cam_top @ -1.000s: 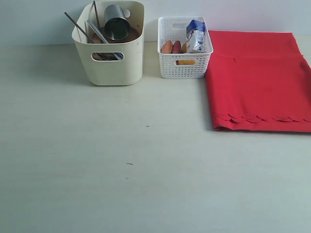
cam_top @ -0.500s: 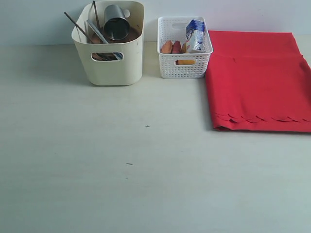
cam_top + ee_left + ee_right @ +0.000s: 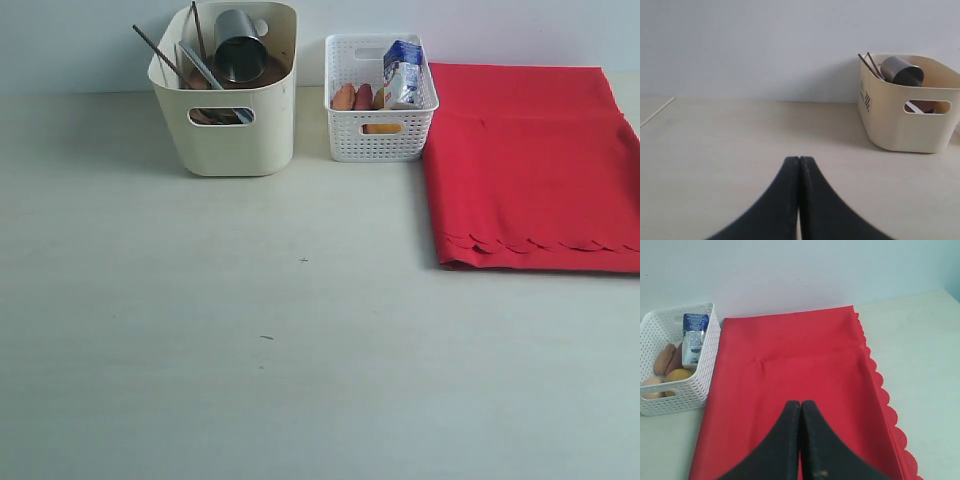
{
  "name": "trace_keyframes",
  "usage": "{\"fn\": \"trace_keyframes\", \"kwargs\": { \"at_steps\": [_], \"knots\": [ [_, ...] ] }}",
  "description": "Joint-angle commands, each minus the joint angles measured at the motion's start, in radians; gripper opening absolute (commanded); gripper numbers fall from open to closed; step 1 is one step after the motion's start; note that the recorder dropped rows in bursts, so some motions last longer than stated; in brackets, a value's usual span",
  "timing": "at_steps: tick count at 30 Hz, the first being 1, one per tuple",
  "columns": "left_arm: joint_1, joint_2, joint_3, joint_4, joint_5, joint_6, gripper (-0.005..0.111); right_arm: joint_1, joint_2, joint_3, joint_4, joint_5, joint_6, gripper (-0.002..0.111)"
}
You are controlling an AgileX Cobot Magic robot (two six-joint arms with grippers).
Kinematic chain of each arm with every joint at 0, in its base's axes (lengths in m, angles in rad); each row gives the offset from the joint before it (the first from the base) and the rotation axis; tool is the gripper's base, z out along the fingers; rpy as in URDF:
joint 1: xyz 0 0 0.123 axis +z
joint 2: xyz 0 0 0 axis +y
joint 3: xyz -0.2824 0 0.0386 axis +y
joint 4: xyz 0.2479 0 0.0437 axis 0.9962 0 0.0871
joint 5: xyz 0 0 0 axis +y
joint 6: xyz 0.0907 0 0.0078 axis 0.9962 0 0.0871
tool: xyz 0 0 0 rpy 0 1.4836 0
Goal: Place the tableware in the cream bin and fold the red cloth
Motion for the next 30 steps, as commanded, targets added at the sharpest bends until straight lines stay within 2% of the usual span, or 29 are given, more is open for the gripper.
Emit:
{"fn": "trace_keyframes", "kwargs": {
  "at_steps": [1,18,21,22,24,30],
  "knots": [
    [0.026,-0.006,0.000,-0.029,0.013,0.032,0.000,-0.001,-0.005,0.005,-0.001,-0.002,0.001,0.000],
    [0.026,-0.006,0.000,-0.029,0.015,0.032,0.000,-0.001,-0.005,0.005,-0.001,-0.002,0.001,0.000],
    [0.026,-0.006,0.000,-0.029,0.015,0.032,0.000,-0.001,-0.005,-0.002,0.021,-0.073,0.010,0.000],
    [0.026,-0.006,0.000,-0.029,0.015,0.032,0.000,-0.001,-0.016,-0.011,0.046,-0.031,0.013,0.000],
    [0.026,-0.006,0.000,-0.029,0.015,0.034,0.000,0.009,-0.053,0.001,0.087,0.045,0.005,0.000],
    [0.026,-0.006,0.000,-0.029,0.015,0.034,0.000,0.063,-0.322,0.187,0.138,0.045,-0.024,0.000]
  ]
}}
